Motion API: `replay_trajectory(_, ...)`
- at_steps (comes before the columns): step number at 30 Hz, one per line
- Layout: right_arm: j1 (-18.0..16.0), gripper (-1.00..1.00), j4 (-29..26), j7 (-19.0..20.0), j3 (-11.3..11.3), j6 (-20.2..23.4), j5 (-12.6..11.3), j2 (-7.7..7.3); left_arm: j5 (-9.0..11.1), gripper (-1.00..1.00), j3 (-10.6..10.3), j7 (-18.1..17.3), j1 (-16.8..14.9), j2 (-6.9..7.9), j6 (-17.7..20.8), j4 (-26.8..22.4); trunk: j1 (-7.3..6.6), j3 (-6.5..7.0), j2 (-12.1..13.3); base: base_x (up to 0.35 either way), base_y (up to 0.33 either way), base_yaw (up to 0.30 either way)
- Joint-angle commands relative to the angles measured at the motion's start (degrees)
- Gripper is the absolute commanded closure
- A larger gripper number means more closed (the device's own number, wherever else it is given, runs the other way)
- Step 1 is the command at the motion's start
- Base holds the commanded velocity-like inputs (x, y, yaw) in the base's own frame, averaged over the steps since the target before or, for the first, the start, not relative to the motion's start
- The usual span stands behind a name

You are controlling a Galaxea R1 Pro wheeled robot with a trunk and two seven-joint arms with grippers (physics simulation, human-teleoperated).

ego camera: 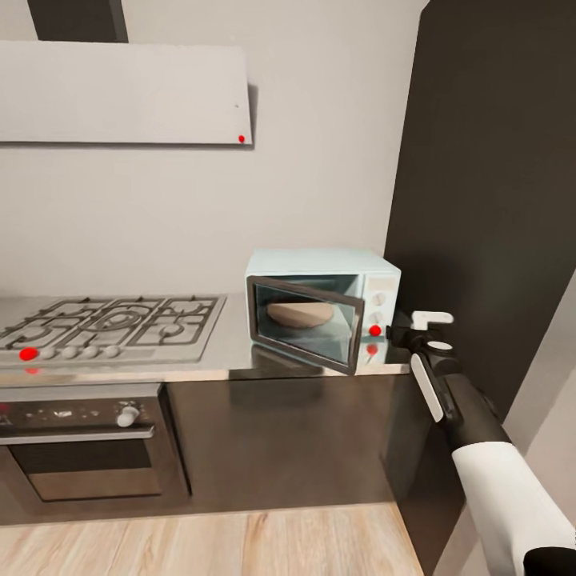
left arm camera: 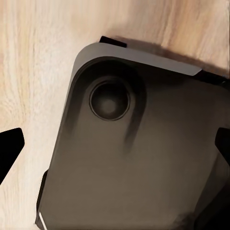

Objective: In the kitchen, take the popcorn bag from the countertop, put it into the microwave, and heat it until the popcorn is cooked so the cooked popcorn ends up inside the bag.

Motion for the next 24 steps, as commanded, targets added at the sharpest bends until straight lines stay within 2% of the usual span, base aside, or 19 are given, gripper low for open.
replay_trajectory(1,0.0,-1.0,-0.1,-0.4,0.2,0.2,-0.5,0.06,0.2,-1.0,0.0,0.0,0.0,-0.01,-0.1,-0.1,0.03,-0.05,0.0,0.299,-0.153,0.0)
replay_trajectory(4,0.0,-1.0,-0.1,0.7,0.7,0.3,-0.6,0.75,0.2,-1.0,0.0,0.0,0.0,-0.01,-0.1,-0.1,0.03,-0.05,0.0,0.273,-0.143,0.0)
replay_trajectory(6,0.0,-1.0,-0.2,3.9,3.5,0.3,-0.6,1.03,0.1,-1.0,0.0,0.0,0.0,-0.01,-0.2,-0.1,0.03,-0.05,0.0,0.09,-0.048,0.0)
replay_trajectory(8,0.0,-1.0,-0.2,5.4,6.0,0.3,-0.7,1.19,0.1,-1.0,0.0,0.0,0.0,-0.01,-0.2,-0.1,0.03,-0.05,0.0,0.023,-0.013,0.0)
replay_trajectory(11,0.0,-1.0,-0.2,5.9,7.8,0.8,-1.2,1.21,0.1,-1.0,0.0,0.0,0.0,-0.01,-0.2,-0.1,0.03,-0.05,0.0,0.005,-0.003,0.0)
replay_trajectory(19,0.0,-1.0,-0.2,6.0,8.3,1.0,-1.3,2.16,0.1,-1.0,0.0,0.0,0.0,-0.01,-0.2,-0.1,0.03,-0.05,0.0,0.0,0.0,0.0)
replay_trajectory(22,0.0,-1.0,-0.4,10.1,8.3,1.1,-1.3,2.19,0.1,-1.0,0.0,0.0,0.0,-0.01,-0.2,-0.1,0.03,-0.05,0.0,0.0,0.0,0.0)
replay_trajectory(23,0.0,-1.0,-0.8,13.3,8.2,1.4,-1.3,2.06,0.1,-1.0,-0.1,0.0,0.0,-0.01,-0.2,-0.1,0.03,-0.05,0.0,0.0,0.0,0.0)
replay_trajectory(24,0.0,-1.0,-1.0,14.7,8.2,1.7,-1.3,1.99,0.1,-1.0,-0.1,0.0,0.0,-0.01,-0.2,-0.1,0.03,-0.05,0.0,0.0,0.0,0.0)
